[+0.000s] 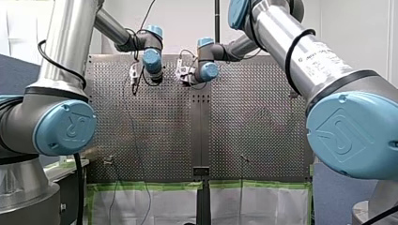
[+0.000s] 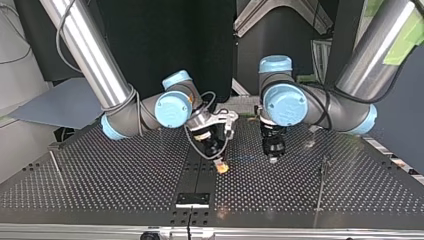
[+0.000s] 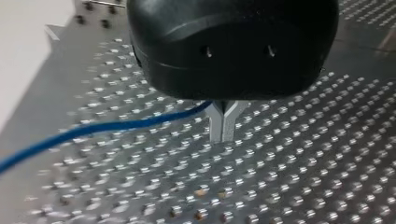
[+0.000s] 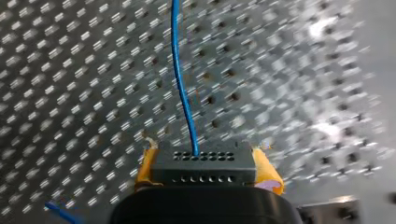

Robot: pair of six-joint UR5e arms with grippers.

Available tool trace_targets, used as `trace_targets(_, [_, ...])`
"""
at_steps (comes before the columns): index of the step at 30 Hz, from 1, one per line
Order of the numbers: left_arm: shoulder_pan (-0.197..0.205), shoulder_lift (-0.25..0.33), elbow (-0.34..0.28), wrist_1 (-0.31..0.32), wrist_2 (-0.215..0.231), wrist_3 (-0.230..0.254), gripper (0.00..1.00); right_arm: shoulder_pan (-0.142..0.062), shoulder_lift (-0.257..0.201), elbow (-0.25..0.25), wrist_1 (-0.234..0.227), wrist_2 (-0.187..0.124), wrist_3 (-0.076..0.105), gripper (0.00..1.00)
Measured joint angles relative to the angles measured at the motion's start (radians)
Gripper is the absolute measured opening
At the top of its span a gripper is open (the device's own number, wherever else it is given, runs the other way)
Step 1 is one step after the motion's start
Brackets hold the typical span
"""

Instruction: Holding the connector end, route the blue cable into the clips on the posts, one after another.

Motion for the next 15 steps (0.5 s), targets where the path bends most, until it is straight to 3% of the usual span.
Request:
trace_targets(8, [-0.028,-0.022,-0.018,0.03,-0.023,-0.012,0.0,-0.024,0.0,0.082,-0.003,0.002,-0.039,0.0])
trace_targets(15, [-0.05,-0.025,-0.047,0.072,-0.032,-0.016,0.0,-0.037,-0.001,0.15,-0.013,0.017,-0.061,0.0])
